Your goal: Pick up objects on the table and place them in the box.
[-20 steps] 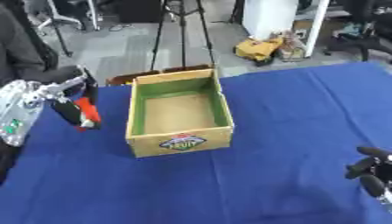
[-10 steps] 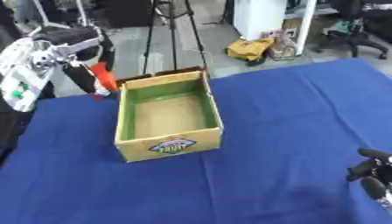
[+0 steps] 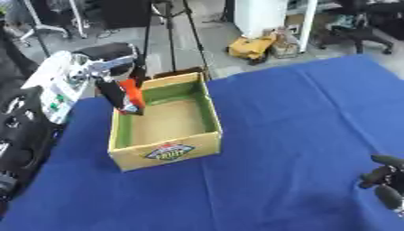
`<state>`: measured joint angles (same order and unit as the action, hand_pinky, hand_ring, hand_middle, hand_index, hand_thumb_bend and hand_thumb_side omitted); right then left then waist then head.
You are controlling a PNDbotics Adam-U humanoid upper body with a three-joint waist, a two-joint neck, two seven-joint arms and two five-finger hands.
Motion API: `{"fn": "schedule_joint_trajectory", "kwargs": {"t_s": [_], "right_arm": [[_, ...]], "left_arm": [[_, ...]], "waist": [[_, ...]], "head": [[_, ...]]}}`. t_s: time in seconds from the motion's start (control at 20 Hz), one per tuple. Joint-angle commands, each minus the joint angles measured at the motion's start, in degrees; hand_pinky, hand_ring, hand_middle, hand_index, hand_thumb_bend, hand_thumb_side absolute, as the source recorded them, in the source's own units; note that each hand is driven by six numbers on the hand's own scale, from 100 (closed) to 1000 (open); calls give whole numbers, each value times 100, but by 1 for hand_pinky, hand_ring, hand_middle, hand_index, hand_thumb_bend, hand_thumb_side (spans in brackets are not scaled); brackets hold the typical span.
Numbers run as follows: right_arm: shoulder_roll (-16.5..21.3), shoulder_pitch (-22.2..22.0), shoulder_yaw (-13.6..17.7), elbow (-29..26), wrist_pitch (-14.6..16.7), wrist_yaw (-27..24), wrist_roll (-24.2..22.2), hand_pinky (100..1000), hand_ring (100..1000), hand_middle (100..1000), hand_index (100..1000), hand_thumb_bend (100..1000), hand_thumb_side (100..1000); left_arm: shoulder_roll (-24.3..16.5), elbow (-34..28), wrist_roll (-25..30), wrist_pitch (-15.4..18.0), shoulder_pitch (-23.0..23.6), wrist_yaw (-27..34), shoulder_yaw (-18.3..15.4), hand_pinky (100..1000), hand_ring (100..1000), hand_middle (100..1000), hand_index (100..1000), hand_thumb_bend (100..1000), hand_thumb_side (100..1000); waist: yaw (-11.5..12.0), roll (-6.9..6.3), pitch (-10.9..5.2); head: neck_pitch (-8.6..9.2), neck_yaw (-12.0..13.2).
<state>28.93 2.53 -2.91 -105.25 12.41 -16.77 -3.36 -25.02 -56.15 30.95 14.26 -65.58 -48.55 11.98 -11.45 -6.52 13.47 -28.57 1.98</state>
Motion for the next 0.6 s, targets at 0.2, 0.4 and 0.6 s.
{"fn": "schedule_joint_trajectory", "kwargs": {"t_s": [0.2, 0.4, 0.6], "right_arm": [[112, 60, 11, -57, 11, 11, -21, 824, 586, 548, 832, 541, 442], [98, 74, 7, -61, 19, 19, -27, 824, 585, 548, 832, 542, 442], [87, 73, 8, -76, 36, 33, -29, 825, 585, 548, 832, 542, 443]], "left_arm": [[3, 99, -4, 5, 61, -166, -51, 100, 100, 100, 186, 470, 100], [65, 255, -51, -5, 198, -169, -51, 100, 100, 100, 191, 445, 100], [99, 361, -137, -9, 322, -165, -56, 100, 100, 100, 195, 432, 100]], "waist": [[-24, 28, -44], [-32, 54, -5], [-60, 99, 51]], "head": [[61, 16], [86, 35], [125, 27]]}}
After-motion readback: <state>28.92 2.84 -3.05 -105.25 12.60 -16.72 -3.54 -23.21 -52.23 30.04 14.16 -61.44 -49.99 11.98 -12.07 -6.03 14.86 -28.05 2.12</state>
